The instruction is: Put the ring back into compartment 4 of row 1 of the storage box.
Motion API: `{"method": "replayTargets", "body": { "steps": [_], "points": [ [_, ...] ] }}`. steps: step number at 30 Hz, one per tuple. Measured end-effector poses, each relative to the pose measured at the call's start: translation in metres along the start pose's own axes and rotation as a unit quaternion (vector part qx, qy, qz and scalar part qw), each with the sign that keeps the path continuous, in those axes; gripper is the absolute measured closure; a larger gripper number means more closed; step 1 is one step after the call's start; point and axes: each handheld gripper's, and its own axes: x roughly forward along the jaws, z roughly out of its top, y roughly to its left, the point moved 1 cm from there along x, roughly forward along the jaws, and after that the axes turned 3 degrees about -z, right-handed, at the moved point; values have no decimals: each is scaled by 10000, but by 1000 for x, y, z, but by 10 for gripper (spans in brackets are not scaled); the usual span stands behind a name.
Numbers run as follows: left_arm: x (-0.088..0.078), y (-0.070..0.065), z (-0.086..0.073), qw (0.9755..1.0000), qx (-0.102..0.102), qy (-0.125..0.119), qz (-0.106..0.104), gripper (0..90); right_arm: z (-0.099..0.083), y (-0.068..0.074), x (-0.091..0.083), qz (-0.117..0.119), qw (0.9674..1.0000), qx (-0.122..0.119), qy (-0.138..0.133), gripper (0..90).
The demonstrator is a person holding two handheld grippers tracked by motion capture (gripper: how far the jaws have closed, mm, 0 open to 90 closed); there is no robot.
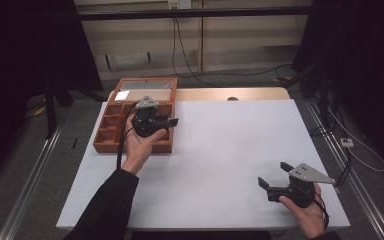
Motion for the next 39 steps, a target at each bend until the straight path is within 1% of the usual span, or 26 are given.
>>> {"method": "replayTargets", "body": {
  "steps": [2,5,7,11,17,27,29,30,33,35,37,39],
  "points": [
    [1,4,3,10000,25,54,20,610,0,0,0,-9,10000,2,1,51],
    [1,11,7,9999,-19,80,103,610,0,0,0,-15,10000,6,1,51],
    [2,16,9,9999,-14,88,132,610,0,-1,0,-18,10000,15,9,51],
    [4,22,13,9998,-68,96,186,611,0,-1,0,-16,10000,33,2,51],
    [9,28,17,9996,-65,153,223,610,0,-1,0,-19,10000,42,4,51],
    [14,39,23,9994,-129,120,303,610,-1,-1,0,-7,10000,63,21,51],
    [14,39,25,9993,-154,124,321,610,-1,-1,0,-7,10000,56,23,51],
    [14,39,26,9994,-119,95,301,610,-1,-1,0,-3,10000,54,30,51],
    [14,39,29,9993,-43,139,338,610,-1,0,0,-3,10000,56,29,51],
    [16,40,30,9993,-52,148,345,610,-1,-1,0,-3,10000,59,34,51],
    [18,42,30,9993,-101,138,322,610,-1,-1,-1,-5,10000,34,34,51],
    [21,44,30,9991,-123,143,385,610,-1,-1,0,-2,10000,44,34,51]
  ]
}}
